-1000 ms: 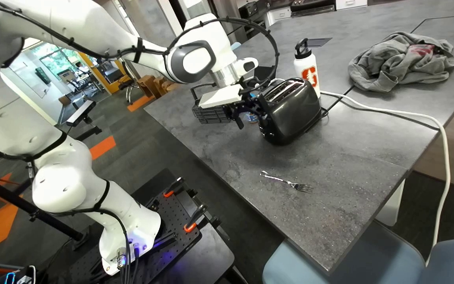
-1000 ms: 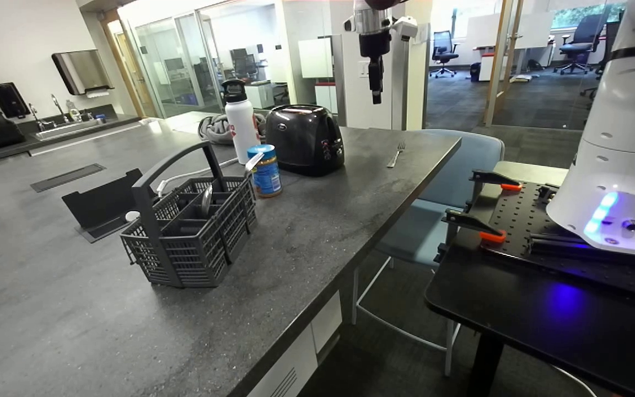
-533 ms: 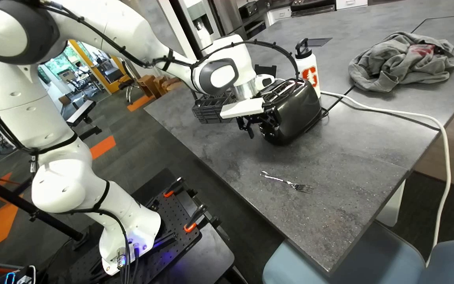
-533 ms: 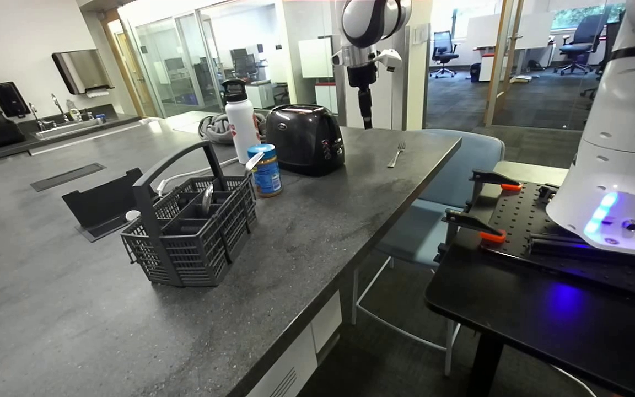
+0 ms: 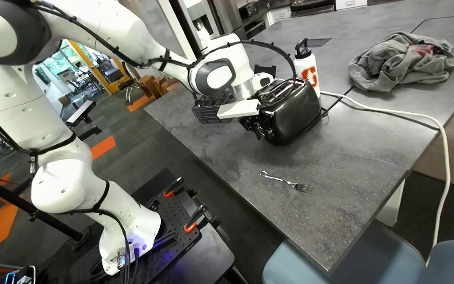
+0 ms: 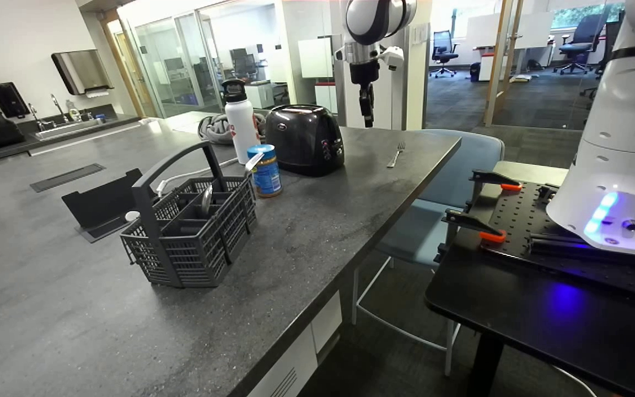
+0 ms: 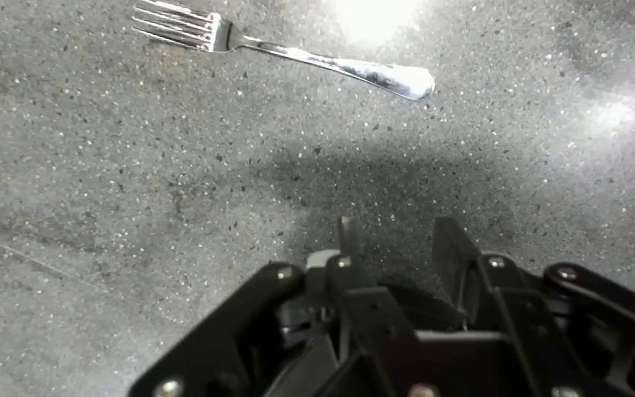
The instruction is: Press the right button on the toaster to release the lever
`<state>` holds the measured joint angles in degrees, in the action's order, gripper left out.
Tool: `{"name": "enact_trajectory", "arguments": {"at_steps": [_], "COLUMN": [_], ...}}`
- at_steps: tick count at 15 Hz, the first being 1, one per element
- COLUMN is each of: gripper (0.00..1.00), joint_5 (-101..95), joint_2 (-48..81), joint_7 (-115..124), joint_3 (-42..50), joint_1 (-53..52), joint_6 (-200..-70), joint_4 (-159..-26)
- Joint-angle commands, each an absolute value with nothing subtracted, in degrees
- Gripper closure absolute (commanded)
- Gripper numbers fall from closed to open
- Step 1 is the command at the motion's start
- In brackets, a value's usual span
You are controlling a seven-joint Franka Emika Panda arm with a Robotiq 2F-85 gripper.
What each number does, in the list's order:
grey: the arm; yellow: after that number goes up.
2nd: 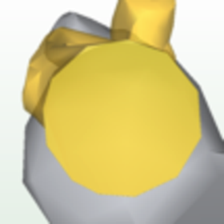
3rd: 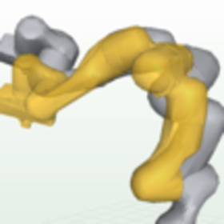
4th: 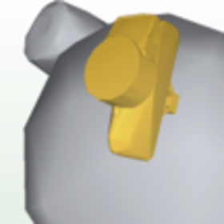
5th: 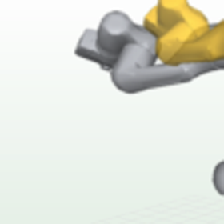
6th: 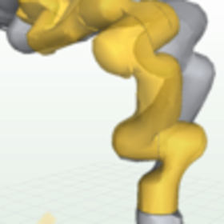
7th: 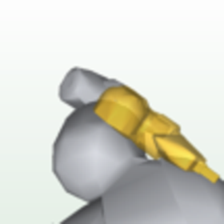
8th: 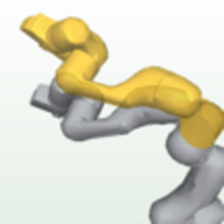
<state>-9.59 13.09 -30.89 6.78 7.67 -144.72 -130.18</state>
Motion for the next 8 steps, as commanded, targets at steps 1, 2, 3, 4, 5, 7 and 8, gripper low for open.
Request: {"name": "enact_trajectory", "arguments": {"at_steps": [1,2,3,4,5,7,8], "gripper": [0.90,0.97,1.00,1.00,1.00,1.00,1.00], "joint_5": [-9.60,-9.67,-9.94,-9.89,-9.31,-8.95,-8.56], "joint_2": [10.59,10.74,11.21,11.60,12.15,13.19,13.58], "joint_7": [-29.44,-29.61,-29.47,-29.59,-30.44,-31.00,-31.35], "joint_3": [5.87,5.84,5.91,5.87,5.56,5.12,4.76], "joint_1": [8.56,8.59,8.59,8.68,8.95,9.24,9.48], "joint_6": [-149.97,-151.33,-152.98,-154.42,-155.70,-158.63,-159.82], "joint_4": [-134.56,-135.14,-135.57,-135.98,-136.26,-136.83,-137.11]}}
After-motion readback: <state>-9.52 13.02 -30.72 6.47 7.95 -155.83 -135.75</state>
